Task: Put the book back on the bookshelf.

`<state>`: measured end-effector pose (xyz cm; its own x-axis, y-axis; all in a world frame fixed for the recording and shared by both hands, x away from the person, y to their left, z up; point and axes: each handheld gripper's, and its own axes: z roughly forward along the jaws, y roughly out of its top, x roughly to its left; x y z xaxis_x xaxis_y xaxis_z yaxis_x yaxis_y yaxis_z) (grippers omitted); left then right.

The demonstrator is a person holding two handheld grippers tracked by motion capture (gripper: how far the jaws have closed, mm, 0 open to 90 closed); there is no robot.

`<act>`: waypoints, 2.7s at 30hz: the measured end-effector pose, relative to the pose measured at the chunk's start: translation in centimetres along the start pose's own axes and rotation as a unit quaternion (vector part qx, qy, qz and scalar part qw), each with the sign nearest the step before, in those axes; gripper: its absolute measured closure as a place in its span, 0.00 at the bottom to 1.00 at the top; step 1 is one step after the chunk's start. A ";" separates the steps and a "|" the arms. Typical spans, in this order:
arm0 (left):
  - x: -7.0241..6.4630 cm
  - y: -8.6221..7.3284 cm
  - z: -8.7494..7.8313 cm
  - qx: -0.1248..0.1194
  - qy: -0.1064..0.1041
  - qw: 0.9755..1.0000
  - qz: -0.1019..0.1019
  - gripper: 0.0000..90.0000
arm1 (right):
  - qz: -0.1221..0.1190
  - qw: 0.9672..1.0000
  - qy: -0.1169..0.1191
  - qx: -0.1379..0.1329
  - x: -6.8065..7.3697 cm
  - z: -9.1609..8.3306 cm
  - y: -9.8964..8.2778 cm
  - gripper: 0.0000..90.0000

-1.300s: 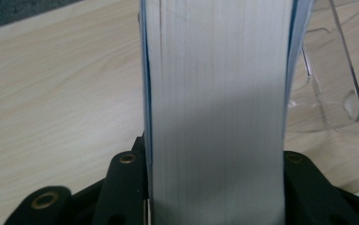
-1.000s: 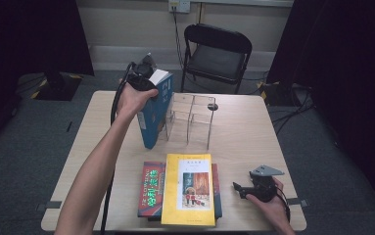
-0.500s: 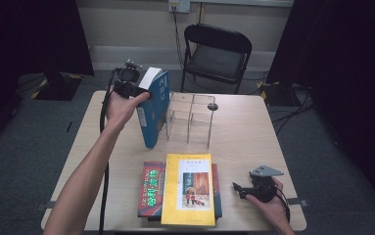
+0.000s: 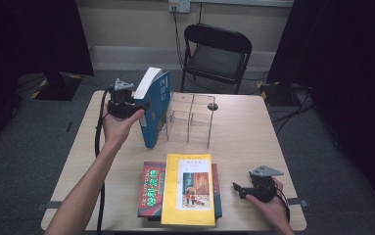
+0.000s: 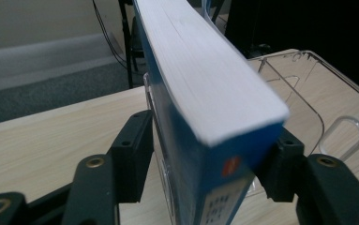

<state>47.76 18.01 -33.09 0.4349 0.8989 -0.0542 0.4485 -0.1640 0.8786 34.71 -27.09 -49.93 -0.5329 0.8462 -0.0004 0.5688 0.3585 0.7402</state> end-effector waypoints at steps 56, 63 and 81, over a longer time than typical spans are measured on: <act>0.3 -7.5 -0.3 -0.010 -0.059 0.998 -0.013 0.77 | 0.001 1.000 -0.001 0.000 0.0 0.0 0.0 0.20; 0.2 -8.0 -0.2 -0.006 -0.068 0.998 -0.014 0.78 | 0.001 1.000 -0.003 0.000 0.1 0.0 0.0 0.20; 0.8 -9.0 -0.6 -0.007 -0.072 0.997 -0.026 0.64 | 0.003 1.000 -0.003 0.000 0.1 0.1 0.1 0.20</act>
<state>43.57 20.44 -40.72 0.5190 0.8385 -0.1661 0.4634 -0.1127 0.8789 34.75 -26.97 -49.92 -0.5267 0.8500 0.0002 0.5720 0.3542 0.7398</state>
